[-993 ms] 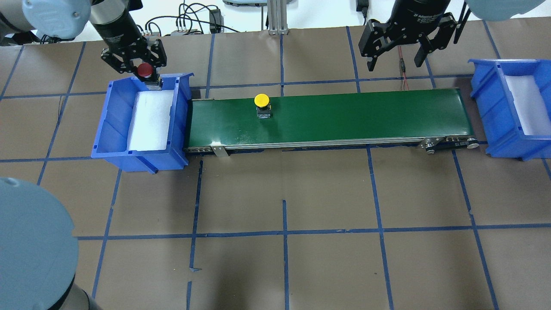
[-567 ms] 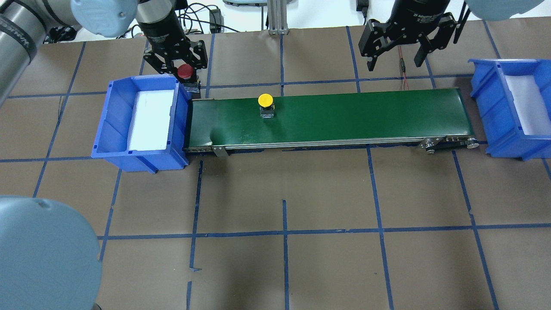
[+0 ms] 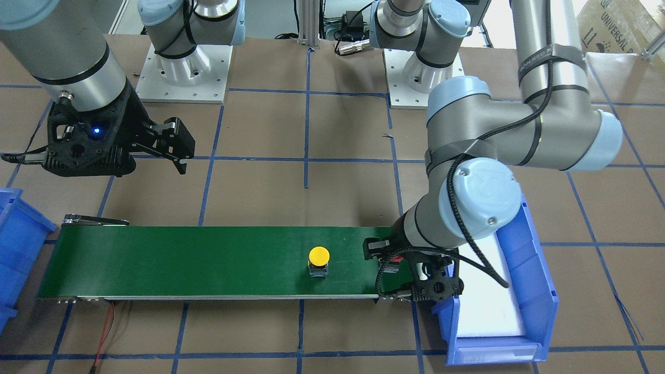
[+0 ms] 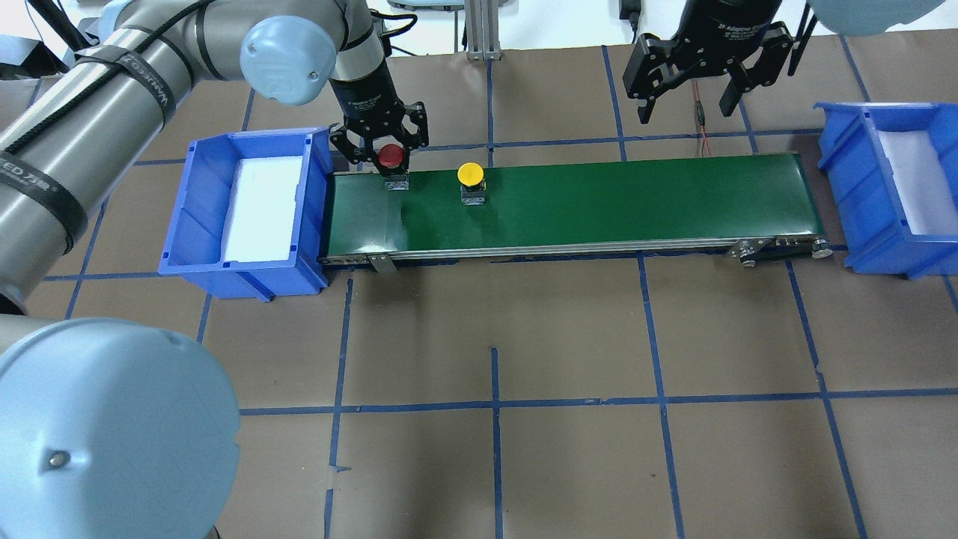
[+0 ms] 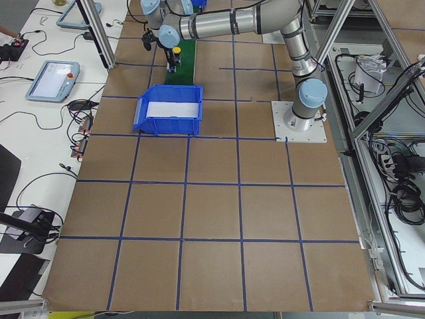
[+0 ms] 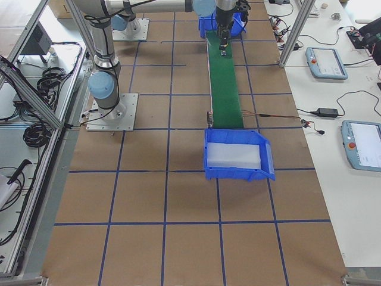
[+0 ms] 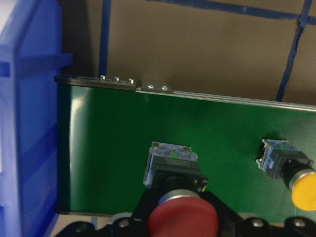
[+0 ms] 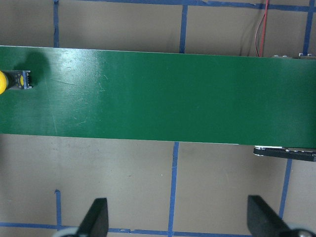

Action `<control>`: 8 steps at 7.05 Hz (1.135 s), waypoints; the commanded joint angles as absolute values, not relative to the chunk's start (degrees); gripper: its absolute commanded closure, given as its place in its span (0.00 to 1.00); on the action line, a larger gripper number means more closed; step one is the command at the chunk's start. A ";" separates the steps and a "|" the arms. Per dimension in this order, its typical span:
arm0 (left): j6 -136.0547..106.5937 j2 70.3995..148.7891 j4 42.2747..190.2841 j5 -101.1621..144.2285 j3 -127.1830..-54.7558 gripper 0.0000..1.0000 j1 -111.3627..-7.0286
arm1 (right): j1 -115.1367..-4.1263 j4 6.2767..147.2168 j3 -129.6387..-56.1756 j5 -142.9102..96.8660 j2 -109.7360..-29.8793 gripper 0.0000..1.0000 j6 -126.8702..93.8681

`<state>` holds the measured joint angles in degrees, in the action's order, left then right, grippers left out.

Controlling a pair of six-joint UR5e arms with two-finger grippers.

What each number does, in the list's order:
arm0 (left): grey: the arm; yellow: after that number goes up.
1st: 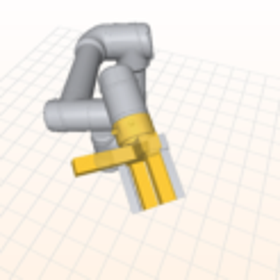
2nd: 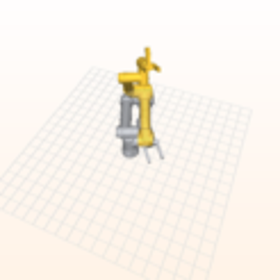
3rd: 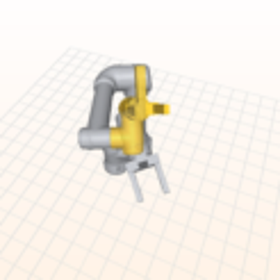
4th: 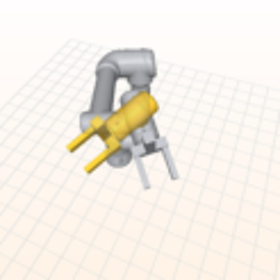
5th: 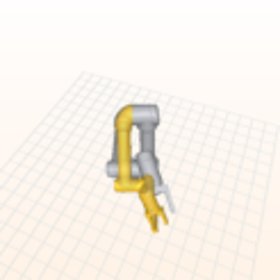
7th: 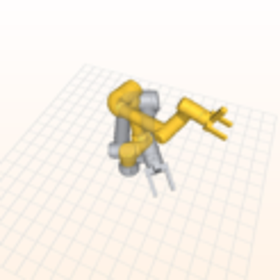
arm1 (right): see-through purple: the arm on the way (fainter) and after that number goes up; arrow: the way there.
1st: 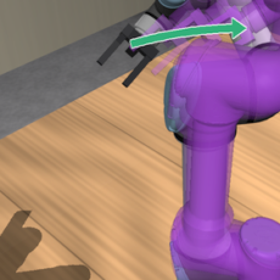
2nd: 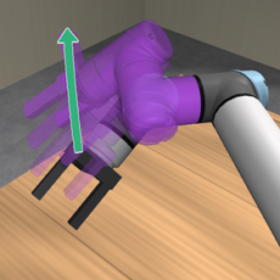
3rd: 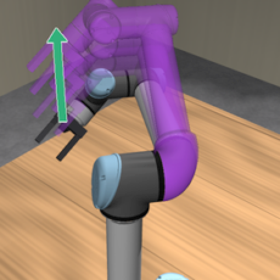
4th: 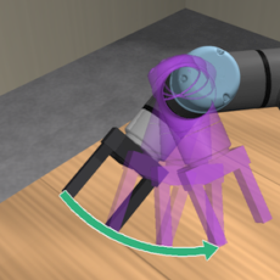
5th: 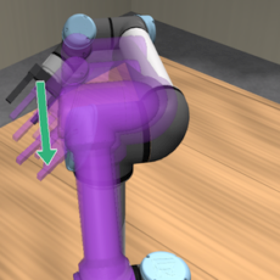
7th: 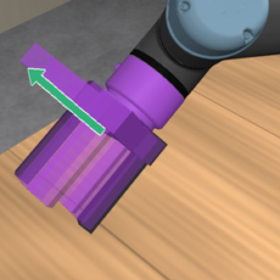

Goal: Transport two buttons from left to right
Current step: 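Raise the left gripper back above the emptied bin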

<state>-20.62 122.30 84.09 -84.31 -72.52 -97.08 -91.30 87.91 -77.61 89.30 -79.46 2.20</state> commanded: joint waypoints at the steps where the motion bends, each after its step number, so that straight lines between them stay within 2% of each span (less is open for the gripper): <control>1: -23.20 121.47 83.24 -84.20 -76.26 0.65 -97.12 | -91.32 87.98 -77.61 89.30 -79.45 0.00 2.20; 4: -22.68 121.81 81.74 -84.29 -77.52 0.65 -96.86 | -91.41 87.89 -77.61 89.30 -79.45 0.00 2.20; 5: -23.20 121.73 81.74 -84.46 -77.52 0.48 -96.86 | -91.32 87.89 -77.61 89.30 -79.45 0.00 2.20; 6: -23.20 121.90 81.74 -84.46 -77.52 0.02 -96.86 | -91.23 87.89 -77.61 89.30 -79.45 0.00 2.20; 8: -22.86 120.77 81.74 -84.46 -75.42 0.00 -96.07 | -91.41 87.89 -77.61 89.30 -79.45 0.00 2.20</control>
<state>-23.10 121.42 81.74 -84.49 -76.36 -96.51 -91.36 87.89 -77.61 89.26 -79.45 2.20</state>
